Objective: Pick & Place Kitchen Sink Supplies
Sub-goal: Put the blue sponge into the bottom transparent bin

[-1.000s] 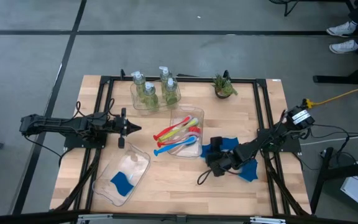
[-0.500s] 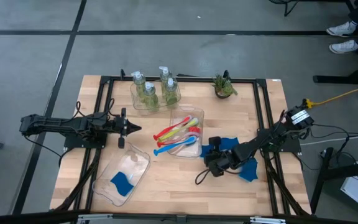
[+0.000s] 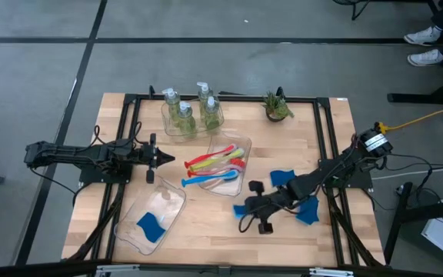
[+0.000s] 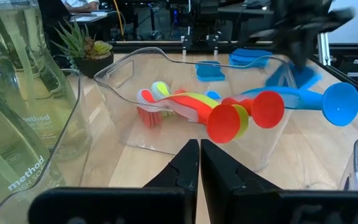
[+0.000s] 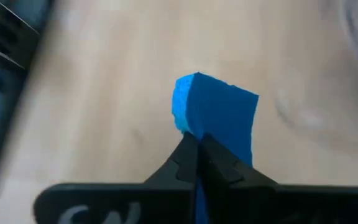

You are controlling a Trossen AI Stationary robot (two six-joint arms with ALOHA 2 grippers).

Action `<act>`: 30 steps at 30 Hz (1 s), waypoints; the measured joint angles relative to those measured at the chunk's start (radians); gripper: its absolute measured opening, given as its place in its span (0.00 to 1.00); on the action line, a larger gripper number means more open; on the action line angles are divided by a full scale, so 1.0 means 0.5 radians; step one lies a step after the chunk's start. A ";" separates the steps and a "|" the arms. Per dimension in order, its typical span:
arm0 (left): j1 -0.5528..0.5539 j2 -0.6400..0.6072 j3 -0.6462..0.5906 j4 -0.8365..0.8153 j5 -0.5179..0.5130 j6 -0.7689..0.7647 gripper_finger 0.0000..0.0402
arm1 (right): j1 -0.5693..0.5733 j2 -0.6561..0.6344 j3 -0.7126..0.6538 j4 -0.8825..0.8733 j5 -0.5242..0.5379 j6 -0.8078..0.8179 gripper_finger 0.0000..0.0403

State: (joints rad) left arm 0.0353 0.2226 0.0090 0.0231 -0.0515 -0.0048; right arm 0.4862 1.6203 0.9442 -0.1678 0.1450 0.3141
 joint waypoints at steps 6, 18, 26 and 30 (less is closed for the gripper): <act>0.000 0.000 0.000 0.005 0.000 0.000 0.03 | -0.014 0.015 0.005 0.631 -0.290 -0.376 0.01; 0.000 -0.001 0.000 0.005 0.000 0.000 0.02 | -0.135 0.065 0.006 1.098 -0.745 -0.646 0.01; 0.000 0.000 0.000 0.004 0.000 0.000 0.03 | -0.188 0.235 0.232 1.180 -0.770 -0.815 0.01; 0.000 0.000 0.000 -0.001 0.000 0.000 0.02 | -0.206 0.415 0.445 1.171 -0.846 -0.972 0.01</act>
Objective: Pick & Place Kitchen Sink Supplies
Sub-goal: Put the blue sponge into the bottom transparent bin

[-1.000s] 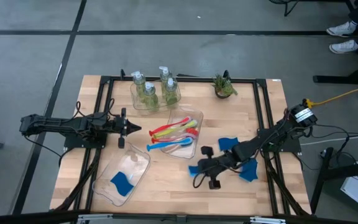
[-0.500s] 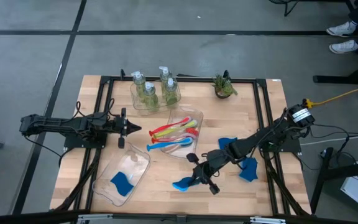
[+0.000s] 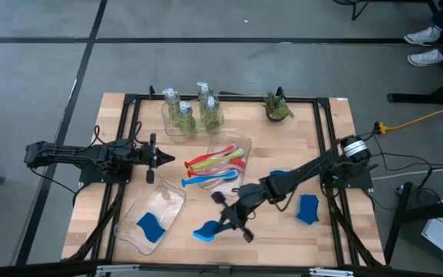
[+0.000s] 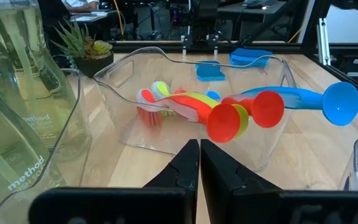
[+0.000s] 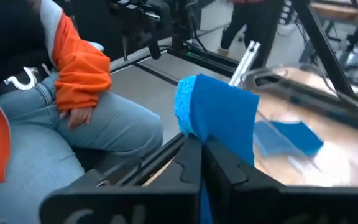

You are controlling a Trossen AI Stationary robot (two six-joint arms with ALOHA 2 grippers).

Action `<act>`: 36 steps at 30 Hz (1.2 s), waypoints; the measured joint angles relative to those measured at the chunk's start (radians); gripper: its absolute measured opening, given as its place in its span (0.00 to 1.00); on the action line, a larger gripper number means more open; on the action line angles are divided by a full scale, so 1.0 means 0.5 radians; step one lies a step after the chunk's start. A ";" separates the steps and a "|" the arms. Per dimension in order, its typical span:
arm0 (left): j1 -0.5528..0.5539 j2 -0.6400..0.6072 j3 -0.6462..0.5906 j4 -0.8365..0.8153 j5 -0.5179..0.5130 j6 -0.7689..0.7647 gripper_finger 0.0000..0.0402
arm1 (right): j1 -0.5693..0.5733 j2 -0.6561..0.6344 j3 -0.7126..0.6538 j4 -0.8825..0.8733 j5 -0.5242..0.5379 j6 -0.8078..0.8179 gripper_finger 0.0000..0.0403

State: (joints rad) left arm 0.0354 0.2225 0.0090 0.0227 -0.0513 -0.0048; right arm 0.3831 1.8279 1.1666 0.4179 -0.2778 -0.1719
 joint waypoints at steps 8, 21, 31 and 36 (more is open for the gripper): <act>0.001 0.000 0.000 0.004 -0.001 0.000 0.03 | -0.045 0.434 0.518 0.004 -0.109 -0.091 0.01; 0.001 0.000 0.000 0.006 0.000 0.000 0.03 | -0.134 0.826 1.019 -0.008 -0.436 -0.199 0.01; 0.000 0.000 0.001 0.005 0.000 0.000 0.02 | -0.251 0.825 1.021 0.281 -0.428 -0.450 0.01; 0.000 0.000 0.000 0.005 0.000 0.000 0.03 | -0.340 0.824 1.021 0.447 -0.424 -0.493 0.01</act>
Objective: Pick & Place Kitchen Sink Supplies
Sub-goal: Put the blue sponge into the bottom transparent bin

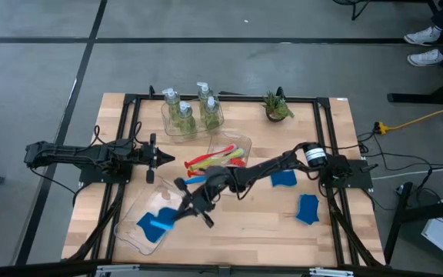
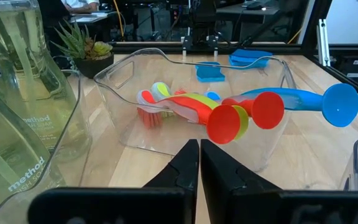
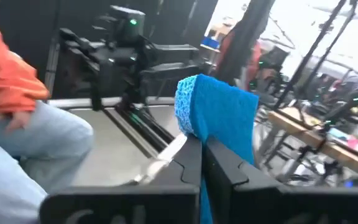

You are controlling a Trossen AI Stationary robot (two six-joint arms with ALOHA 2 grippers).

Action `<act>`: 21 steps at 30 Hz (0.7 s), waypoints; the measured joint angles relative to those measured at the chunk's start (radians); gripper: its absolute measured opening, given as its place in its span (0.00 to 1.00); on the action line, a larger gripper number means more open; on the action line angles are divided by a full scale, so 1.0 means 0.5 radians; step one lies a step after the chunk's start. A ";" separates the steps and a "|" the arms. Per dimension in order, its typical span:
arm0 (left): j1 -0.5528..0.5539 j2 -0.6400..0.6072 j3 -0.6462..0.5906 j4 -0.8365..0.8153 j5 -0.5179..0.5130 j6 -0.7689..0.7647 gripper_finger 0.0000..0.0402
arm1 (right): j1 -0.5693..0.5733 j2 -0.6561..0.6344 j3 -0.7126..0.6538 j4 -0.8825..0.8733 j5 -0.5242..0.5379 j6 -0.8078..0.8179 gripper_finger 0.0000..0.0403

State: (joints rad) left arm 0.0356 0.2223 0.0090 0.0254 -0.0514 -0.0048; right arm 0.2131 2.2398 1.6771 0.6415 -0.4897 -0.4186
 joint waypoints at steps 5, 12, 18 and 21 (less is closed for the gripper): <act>-0.001 0.000 0.000 0.000 0.000 0.000 0.03 | -0.083 0.001 0.014 0.020 -0.001 -0.034 0.01; 0.000 0.001 0.000 0.000 0.000 0.000 0.02 | -0.126 0.000 0.105 -0.121 0.001 -0.089 0.01; -0.001 0.001 0.000 0.000 0.000 0.000 0.03 | -0.128 0.018 0.107 -0.161 0.001 -0.306 0.02; 0.000 0.000 0.000 0.000 0.000 0.000 0.03 | -0.128 0.059 0.107 -0.068 0.000 -0.311 0.02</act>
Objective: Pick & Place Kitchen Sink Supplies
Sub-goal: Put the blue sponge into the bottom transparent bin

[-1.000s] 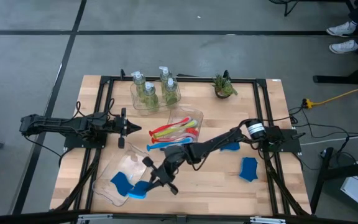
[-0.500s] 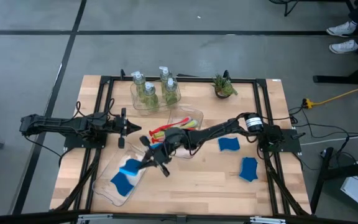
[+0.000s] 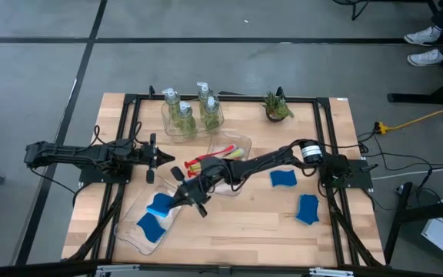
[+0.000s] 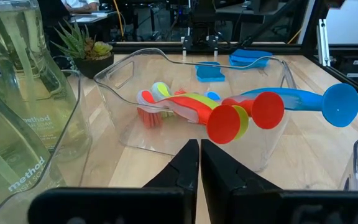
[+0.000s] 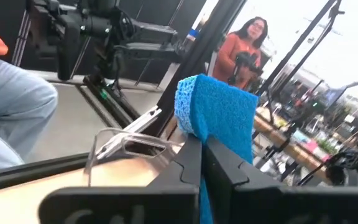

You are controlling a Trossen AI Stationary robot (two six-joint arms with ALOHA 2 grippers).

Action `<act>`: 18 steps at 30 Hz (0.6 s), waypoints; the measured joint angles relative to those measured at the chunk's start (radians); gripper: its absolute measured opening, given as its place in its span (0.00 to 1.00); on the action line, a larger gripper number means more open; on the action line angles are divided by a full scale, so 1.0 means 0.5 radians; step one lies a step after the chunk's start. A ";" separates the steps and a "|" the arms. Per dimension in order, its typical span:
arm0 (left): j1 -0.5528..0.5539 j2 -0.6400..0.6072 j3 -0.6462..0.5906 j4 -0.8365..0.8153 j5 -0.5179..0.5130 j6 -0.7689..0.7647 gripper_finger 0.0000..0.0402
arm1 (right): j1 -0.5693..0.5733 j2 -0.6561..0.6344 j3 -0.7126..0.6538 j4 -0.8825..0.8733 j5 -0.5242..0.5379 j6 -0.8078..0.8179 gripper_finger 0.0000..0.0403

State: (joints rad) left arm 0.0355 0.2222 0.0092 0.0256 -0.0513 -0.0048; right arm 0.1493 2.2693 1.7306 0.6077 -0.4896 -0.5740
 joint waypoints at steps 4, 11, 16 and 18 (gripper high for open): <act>0.000 0.001 0.000 0.000 -0.001 0.000 0.02 | -0.007 0.083 0.000 0.126 0.000 -0.021 0.02; 0.000 0.000 0.000 0.000 -0.001 0.000 0.03 | -0.033 0.123 -0.001 0.125 0.003 -0.024 0.03; 0.000 0.001 0.000 0.000 0.000 0.000 0.02 | -0.034 0.124 -0.001 0.057 0.288 0.035 0.12; 0.000 0.001 0.000 0.000 0.000 0.000 0.02 | -0.034 0.124 0.000 -0.002 0.360 0.032 0.18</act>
State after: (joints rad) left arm 0.0354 0.2226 0.0091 0.0257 -0.0513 -0.0048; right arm 0.1326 2.3314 1.7303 0.6065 -0.3095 -0.5578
